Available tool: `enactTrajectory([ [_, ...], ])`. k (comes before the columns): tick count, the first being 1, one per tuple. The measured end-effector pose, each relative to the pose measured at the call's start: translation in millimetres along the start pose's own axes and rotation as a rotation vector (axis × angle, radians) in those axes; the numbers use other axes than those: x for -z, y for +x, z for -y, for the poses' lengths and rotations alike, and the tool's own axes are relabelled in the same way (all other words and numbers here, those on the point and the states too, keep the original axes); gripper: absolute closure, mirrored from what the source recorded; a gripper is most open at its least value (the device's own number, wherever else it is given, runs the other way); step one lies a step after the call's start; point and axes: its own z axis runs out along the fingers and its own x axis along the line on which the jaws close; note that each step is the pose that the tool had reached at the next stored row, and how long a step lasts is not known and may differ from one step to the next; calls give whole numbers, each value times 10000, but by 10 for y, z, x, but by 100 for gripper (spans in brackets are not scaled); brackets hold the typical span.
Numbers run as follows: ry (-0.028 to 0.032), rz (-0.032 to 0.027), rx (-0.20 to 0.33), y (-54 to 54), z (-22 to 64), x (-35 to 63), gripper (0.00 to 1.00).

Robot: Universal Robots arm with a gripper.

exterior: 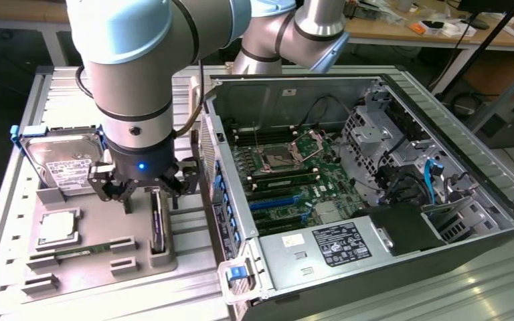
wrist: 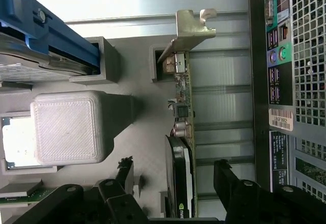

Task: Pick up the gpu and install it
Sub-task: 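Pick up the gpu and move the gpu toward the slot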

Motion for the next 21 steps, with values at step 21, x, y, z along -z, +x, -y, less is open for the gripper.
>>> enactTrajectory([
  [21, 0, 0, 0, -17, -1, -3, 62],
])
